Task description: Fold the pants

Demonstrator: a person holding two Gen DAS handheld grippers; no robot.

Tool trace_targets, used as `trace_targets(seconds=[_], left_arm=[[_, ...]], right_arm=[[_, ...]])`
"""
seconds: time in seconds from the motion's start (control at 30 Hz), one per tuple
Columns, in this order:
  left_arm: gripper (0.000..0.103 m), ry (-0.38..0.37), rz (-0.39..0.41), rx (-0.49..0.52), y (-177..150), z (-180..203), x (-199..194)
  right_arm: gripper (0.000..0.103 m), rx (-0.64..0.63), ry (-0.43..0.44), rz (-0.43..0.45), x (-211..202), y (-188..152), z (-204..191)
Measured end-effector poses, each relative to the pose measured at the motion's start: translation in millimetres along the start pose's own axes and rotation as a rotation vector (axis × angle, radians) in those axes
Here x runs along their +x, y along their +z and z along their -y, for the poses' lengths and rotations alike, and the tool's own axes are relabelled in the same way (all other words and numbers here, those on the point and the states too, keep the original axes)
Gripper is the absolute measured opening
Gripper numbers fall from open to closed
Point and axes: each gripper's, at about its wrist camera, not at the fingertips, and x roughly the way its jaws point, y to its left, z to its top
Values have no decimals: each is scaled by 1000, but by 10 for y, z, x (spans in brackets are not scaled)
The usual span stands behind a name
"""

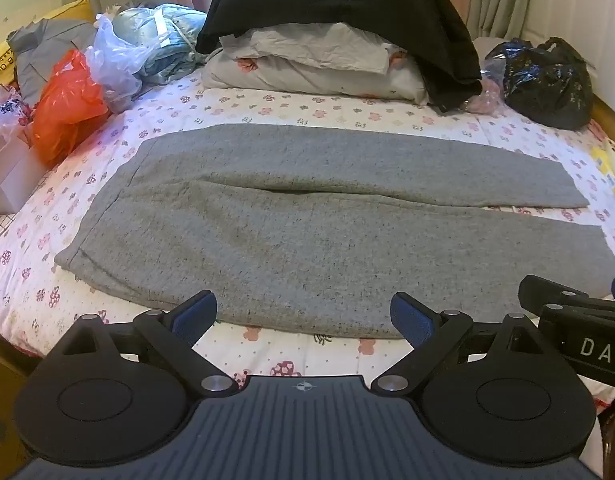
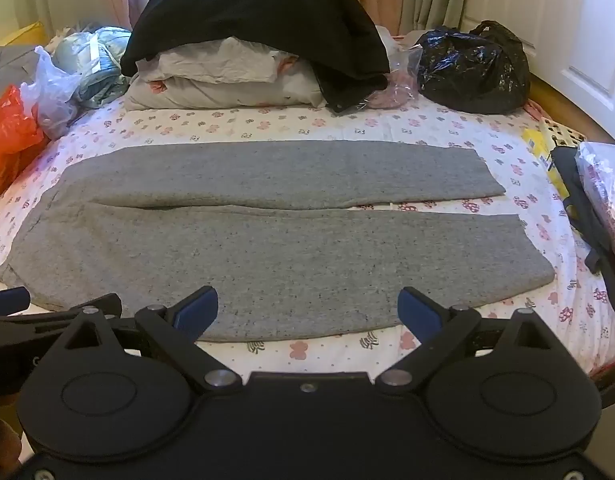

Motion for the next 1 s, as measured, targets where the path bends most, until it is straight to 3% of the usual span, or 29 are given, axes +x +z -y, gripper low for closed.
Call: trace_targets(seconds=[1.0], left_arm=[[95, 1, 2, -2, 5, -20, -3]], right_arm=[[96, 10, 9, -13, 14, -1, 6]])
